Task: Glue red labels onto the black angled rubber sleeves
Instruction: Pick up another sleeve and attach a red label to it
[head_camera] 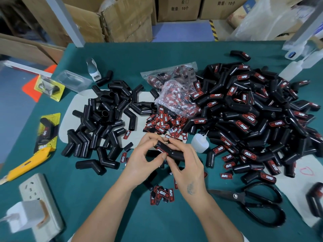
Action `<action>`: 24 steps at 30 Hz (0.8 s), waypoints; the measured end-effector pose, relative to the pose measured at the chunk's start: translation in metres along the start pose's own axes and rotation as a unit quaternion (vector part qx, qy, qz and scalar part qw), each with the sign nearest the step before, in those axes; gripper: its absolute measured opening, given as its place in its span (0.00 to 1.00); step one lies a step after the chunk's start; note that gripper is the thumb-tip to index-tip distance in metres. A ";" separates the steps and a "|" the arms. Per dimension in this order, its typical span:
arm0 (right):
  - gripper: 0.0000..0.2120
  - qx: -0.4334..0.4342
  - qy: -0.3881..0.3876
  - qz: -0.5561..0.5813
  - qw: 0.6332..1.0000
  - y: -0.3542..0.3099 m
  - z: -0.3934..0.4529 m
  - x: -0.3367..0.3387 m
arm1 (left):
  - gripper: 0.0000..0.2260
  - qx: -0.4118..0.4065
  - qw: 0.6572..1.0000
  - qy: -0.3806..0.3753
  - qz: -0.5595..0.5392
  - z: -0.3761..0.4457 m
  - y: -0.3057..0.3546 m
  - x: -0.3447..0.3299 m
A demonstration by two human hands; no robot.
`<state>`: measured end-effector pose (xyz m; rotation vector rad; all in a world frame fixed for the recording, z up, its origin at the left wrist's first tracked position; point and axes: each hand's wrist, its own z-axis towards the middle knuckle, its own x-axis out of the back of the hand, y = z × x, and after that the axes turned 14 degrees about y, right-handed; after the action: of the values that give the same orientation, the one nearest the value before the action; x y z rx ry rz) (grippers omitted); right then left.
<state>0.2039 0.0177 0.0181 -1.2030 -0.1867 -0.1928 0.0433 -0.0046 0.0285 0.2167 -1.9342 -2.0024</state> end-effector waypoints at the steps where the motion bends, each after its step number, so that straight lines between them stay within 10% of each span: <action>1: 0.30 -0.017 -0.003 0.012 1.000 -0.001 0.001 0.000 | 0.06 -0.006 1.000 0.003 0.007 0.000 0.000 0.001; 24: 0.23 -0.191 -0.057 0.141 0.970 -0.006 0.008 0.001 | 0.10 -0.075 0.991 -0.019 0.106 0.008 0.011 0.025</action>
<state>0.2030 0.0226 0.0261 -1.6092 -0.0767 0.0951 0.0190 -0.0062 0.0434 -0.0629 -1.7373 -2.0084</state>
